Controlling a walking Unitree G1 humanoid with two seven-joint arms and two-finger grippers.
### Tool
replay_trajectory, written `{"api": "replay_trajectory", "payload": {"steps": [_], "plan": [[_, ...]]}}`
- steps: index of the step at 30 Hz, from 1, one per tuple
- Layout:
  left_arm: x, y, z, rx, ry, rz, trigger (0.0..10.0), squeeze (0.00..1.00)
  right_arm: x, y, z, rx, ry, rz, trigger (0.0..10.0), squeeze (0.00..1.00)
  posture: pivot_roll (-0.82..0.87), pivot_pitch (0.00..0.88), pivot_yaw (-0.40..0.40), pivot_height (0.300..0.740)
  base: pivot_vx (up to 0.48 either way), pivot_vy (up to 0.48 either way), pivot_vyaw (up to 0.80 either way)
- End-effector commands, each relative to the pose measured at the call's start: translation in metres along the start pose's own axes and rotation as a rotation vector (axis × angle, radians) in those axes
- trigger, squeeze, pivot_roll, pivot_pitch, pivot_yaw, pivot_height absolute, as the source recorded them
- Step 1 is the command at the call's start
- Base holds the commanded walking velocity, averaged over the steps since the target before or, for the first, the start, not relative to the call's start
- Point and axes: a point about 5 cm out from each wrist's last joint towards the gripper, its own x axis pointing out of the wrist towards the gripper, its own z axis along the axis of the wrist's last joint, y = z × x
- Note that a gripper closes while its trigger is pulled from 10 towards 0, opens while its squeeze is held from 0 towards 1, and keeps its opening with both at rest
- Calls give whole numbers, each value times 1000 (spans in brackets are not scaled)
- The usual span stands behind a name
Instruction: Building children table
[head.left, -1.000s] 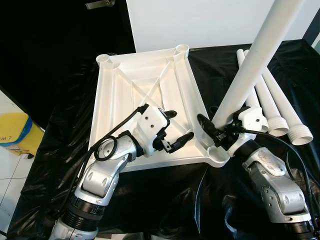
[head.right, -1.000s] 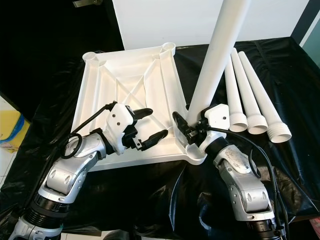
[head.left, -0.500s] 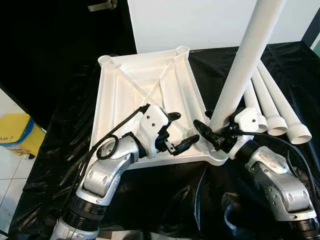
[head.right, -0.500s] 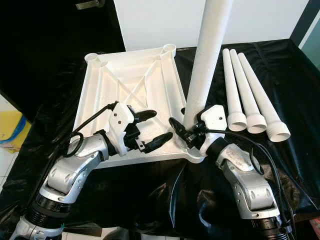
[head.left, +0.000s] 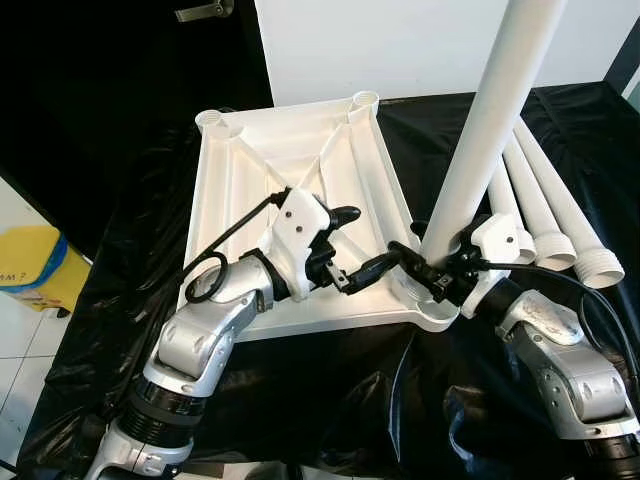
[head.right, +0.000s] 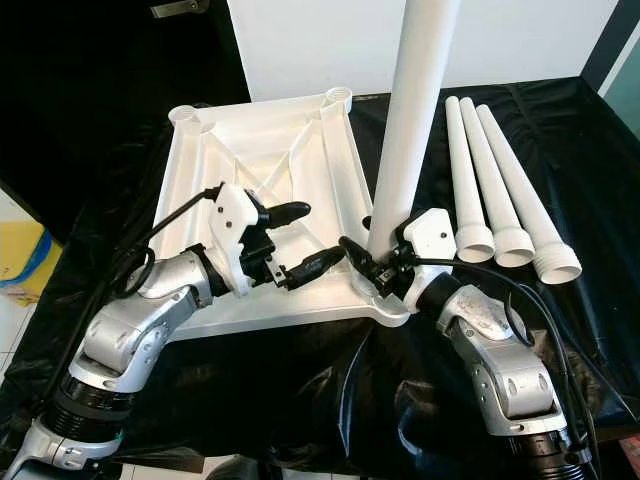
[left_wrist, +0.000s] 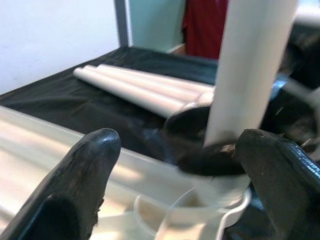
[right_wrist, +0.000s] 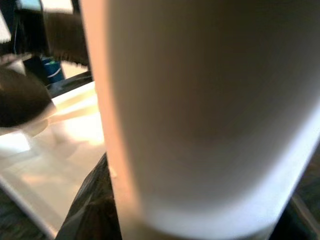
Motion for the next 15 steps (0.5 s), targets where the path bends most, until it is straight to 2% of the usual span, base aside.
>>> {"api": "replay_trajectory", "payload": {"steps": [1,3,8,11,15], "plan": [[-4,-9,11,-15,-30,-215,10000,0,-2,3,-3,16,20,37,10000,0,-78,106,66,740,0,0,0],[-6,-13,23,-62,-78,-299,10000,0,-4,5,-5,23,41,84,10000,0,-76,106,63,740,0,0,0],[-6,-16,30,-76,-105,-352,10000,0,-4,8,-6,35,56,133,10000,0,-75,107,61,740,0,0,0],[-4,-19,39,-92,-137,-429,10000,0,-4,16,-6,50,85,251,10000,0,-74,106,57,740,0,0,0],[-3,-20,41,-95,-141,-444,10000,0,-3,18,-6,51,91,280,10000,0,-74,106,57,740,0,0,0]]}}
